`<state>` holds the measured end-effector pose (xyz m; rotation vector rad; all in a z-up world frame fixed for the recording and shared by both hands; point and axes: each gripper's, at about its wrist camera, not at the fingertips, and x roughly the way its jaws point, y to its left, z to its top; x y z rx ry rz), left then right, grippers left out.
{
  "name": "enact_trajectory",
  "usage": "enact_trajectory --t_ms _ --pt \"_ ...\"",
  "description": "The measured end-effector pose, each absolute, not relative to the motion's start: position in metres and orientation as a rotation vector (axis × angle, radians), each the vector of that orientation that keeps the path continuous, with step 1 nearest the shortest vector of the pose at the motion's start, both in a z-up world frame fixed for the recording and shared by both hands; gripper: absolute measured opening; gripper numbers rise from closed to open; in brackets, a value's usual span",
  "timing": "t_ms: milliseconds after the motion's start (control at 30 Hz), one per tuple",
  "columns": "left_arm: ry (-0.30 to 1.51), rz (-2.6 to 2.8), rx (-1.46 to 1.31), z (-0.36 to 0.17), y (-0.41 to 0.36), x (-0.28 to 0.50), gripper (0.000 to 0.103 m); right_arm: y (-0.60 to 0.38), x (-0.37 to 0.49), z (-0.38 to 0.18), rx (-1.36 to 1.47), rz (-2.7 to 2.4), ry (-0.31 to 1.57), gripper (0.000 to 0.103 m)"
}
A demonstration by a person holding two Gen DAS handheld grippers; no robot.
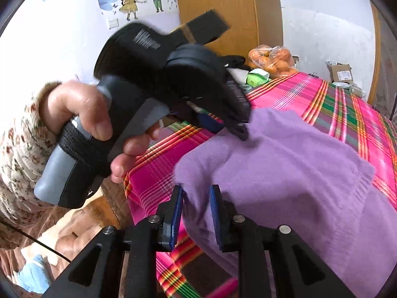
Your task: Fold clothes
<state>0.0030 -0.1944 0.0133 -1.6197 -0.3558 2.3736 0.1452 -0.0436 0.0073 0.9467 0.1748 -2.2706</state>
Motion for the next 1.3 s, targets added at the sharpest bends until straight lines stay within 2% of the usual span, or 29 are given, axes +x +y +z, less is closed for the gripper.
enact_trajectory --t_ms 167,367,767,967,1300 --pt "-0.475 2.449 -1.530 0.034 -0.205 0.025 0.031 -0.012 0.174 0.025 0.906 -2.370 0.154 0.025" --pt "-0.466 2.404 -1.435 0.050 -0.180 0.054 0.031 0.065 0.155 0.015 0.978 -2.556 0.042 0.025" --pt "-0.352 2.182 -1.419 0.037 -0.083 0.077 0.031 0.195 0.170 -0.004 1.176 -2.901 -0.138 0.025" --pt "-0.309 2.140 -1.458 0.024 -0.050 0.081 0.031 0.229 0.187 -0.012 1.200 -2.971 -0.153 0.025" --pt "-0.178 2.108 -1.357 0.026 0.001 0.089 0.032 0.282 0.213 -0.014 1.234 -3.101 -0.173 0.025"
